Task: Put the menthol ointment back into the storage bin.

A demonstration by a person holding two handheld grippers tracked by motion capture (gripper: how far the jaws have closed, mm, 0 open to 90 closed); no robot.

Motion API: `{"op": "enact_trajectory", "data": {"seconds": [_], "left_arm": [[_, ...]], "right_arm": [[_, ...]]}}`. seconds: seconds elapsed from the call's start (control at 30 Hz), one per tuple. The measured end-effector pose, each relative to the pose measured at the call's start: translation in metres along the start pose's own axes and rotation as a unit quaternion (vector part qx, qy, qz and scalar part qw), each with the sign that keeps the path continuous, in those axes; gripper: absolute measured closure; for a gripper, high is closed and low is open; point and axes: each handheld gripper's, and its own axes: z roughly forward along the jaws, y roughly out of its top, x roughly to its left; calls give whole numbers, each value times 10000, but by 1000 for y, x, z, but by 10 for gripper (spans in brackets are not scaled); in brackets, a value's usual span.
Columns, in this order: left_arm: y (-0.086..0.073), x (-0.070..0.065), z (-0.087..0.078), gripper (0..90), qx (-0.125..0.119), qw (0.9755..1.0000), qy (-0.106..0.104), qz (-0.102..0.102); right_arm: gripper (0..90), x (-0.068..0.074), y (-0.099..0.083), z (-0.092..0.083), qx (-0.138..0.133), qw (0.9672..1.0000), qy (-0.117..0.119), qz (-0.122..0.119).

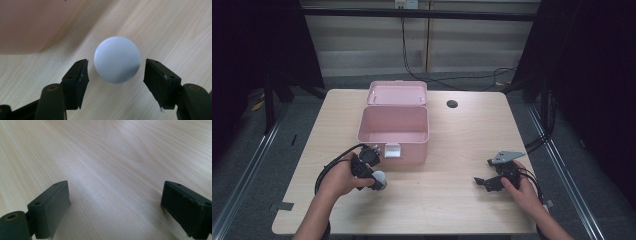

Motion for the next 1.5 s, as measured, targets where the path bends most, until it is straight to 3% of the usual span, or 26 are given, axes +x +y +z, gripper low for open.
{"op": "enact_trajectory", "data": {"seconds": [0.07, 0.27, 0.37, 0.63, 0.67, 0.93, 1.5], "left_arm": [[4, 1, 2, 365, 92, 9999, 61, 35], [14, 1, 4, 420, 114, 9998, -12, -162], [17, 1, 4, 489, 286, 9994, -14, -199], [21, 1, 2, 501, 628, 9972, -63, -406], [21, 1, 0, 502, 624, 9966, -92, -534], [26, -1, -26, 502, 609, 9951, -219, -741], [65, -8, -80, 502, 559, 9955, -326, -686]], "right_arm": [[79, 0, 0, 0, -1, 10000, 0, -1], [79, 0, 0, 0, -1, 10000, 1, 1], [79, 0, 0, 0, -3, 10000, 4, -6], [80, 0, 0, 0, -2, 10000, 2, -6], [79, 0, 0, 0, -2, 10000, 4, -5], [80, 0, 0, 0, -2, 10000, 3, -5], [80, 0, 0, 0, -27, 10000, 1, 9]]}}
